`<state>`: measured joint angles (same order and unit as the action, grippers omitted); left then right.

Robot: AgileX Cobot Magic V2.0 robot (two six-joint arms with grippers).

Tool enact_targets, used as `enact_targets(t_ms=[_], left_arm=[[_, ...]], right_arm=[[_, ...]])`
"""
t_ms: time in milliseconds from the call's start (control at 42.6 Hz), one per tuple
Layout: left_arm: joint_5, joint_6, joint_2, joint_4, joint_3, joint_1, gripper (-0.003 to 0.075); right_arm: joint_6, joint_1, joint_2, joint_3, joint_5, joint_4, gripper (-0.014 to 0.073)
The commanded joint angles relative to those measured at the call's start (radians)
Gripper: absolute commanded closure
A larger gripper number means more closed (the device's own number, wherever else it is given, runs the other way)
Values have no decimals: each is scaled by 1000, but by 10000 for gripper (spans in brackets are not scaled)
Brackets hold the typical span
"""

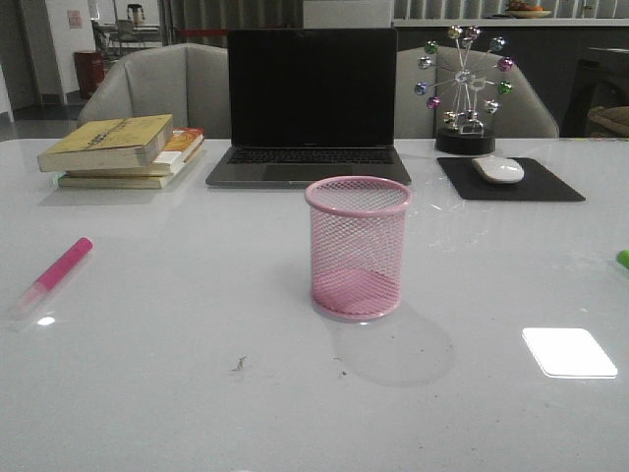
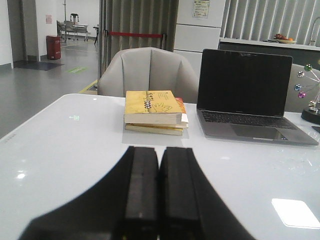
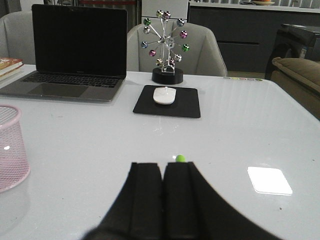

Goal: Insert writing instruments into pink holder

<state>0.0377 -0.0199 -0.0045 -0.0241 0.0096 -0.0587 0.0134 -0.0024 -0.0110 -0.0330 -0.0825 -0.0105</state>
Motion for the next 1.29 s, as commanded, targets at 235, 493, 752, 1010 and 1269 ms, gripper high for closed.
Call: enact_targets(t_ms=[235, 493, 752, 1010, 1269], left_arm=[[-92, -5, -17, -8, -1, -6, 627], [-92, -5, -17, -8, -1, -6, 627], [-142, -5, -17, -8, -1, -6, 627], [-196, -5, 1, -6, -183, -6, 628], [-57, -5, 217, -5, -521, -6, 628]], right_arm=[[-2, -4, -22, 17, 97, 0, 536], [-2, -4, -22, 17, 104, 0, 536], [-2, -4, -22, 18, 266, 0, 536], [-2, -4, -13, 218, 191, 1, 536], [-3, -4, 176, 510, -88, -26, 536]])
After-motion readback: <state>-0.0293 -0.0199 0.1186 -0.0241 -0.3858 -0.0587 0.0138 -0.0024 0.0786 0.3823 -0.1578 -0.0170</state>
